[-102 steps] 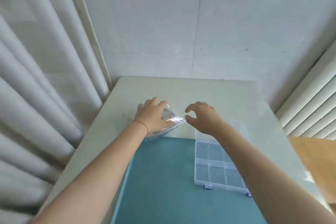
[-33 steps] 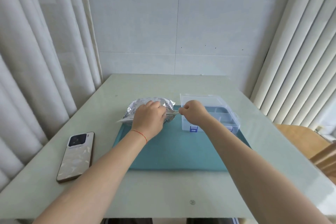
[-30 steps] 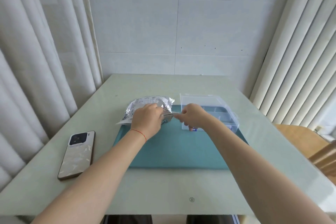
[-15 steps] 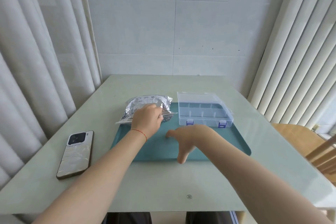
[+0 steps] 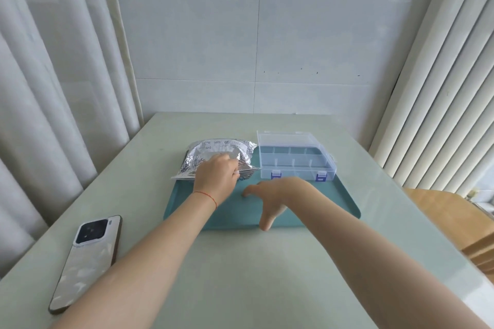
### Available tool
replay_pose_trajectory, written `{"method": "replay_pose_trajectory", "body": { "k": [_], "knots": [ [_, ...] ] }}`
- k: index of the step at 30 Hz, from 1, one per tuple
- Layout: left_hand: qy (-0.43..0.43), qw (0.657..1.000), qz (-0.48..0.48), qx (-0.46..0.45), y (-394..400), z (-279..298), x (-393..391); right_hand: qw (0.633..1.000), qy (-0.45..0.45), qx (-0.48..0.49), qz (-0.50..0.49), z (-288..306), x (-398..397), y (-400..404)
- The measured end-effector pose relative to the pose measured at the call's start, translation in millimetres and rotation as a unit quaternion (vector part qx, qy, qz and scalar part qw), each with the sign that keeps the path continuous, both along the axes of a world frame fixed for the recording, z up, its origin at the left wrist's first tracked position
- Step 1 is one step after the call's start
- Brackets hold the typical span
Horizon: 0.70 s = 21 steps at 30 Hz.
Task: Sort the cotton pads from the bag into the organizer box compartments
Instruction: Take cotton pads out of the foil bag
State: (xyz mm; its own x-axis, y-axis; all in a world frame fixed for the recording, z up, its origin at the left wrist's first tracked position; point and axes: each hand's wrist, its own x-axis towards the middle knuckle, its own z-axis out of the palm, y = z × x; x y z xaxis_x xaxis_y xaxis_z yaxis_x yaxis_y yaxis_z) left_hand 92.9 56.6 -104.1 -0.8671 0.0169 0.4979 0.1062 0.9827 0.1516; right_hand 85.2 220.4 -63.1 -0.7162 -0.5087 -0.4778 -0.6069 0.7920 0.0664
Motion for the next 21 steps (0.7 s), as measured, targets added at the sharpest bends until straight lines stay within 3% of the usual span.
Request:
{"method": "replay_pose_trajectory", "body": {
  "k": [3,5,7,8,13,21],
  "knots": [
    [0.003,1.000,-0.011,-0.003,-5,4,-17,0.999,-0.028,-0.023,-0.029,7,-25,1],
    [0.007,1.000,-0.023,-0.003,-8,7,-26,0.985,-0.012,-0.154,-0.073,13,-38,5],
    [0.023,0.999,-0.034,-0.012,-10,8,-34,0.940,0.094,-0.307,-0.118,13,-51,5],
    [0.035,0.999,-0.038,-0.010,-10,8,-37,0.923,0.158,-0.331,-0.118,12,-54,3],
    [0.073,0.994,-0.075,-0.005,-12,10,-45,0.920,0.241,-0.309,-0.026,-3,-70,-18],
    [0.100,0.990,-0.065,-0.081,-39,17,-38,0.917,0.282,-0.278,-0.045,-6,-93,-28]
  ]
}}
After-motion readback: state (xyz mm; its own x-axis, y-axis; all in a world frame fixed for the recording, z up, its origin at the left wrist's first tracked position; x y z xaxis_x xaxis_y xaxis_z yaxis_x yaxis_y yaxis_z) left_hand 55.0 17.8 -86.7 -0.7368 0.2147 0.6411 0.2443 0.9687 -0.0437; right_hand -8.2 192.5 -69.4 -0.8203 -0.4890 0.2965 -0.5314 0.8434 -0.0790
